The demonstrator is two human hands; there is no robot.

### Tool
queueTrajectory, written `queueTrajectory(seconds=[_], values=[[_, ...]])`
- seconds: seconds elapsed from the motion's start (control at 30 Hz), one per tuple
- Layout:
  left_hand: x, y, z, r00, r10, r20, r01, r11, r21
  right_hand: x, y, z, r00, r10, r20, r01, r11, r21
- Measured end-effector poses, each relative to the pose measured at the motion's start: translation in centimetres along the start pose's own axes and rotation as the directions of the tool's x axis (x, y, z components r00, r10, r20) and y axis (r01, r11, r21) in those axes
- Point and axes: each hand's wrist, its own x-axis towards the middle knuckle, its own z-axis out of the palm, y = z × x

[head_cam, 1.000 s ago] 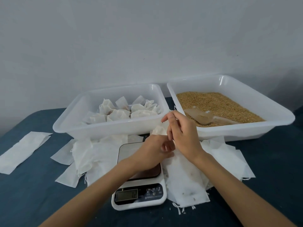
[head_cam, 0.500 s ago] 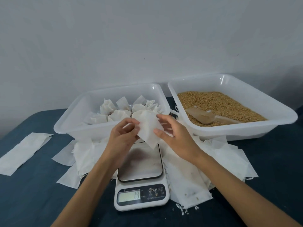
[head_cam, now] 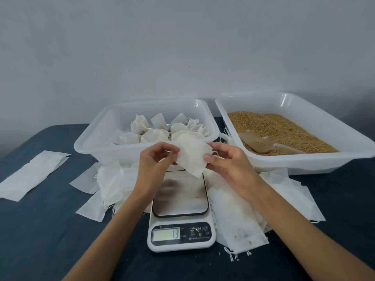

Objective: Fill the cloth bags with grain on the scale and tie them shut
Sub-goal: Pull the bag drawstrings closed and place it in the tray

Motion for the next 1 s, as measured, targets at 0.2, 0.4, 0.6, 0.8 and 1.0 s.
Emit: queueTrajectory(seconds=[0.2,0.4,0.6,0.8,1.0], values=[[-1.8,1.0,1.6,0.870,0.489,0.066,-0.474,0.791,0.387,-0.4,0.3,0.6,0.986,-0.138,-0.093,0.113,0.967,-0.228],[-2.9,0.8,2.7,0.867,0.410,0.282,-0.491,0.797,0.351,-0.8,0.9,1.1,0.997,-0.061,-0.046,0.053,0.986,-0.160],[-2.5,0.8,2.0,0.955,0.242,0.172,-0.276,0.935,0.221,-0.7,0.4,1.3,0.998,-0.047,0.039,0.047,0.999,-0.016],[-2.3,0.5,1.8,0.982,0.110,0.151,-0.130,0.983,0.127,-1.0,0.5,1.7,0.982,-0.187,0.034,0.187,0.922,-0.338],[-2.1,0.3,2.1,0.985,0.030,0.168,-0.022,0.999,-0.049,-1.4,1.0,2.2,0.947,-0.316,0.050,0.295,0.800,-0.522]])
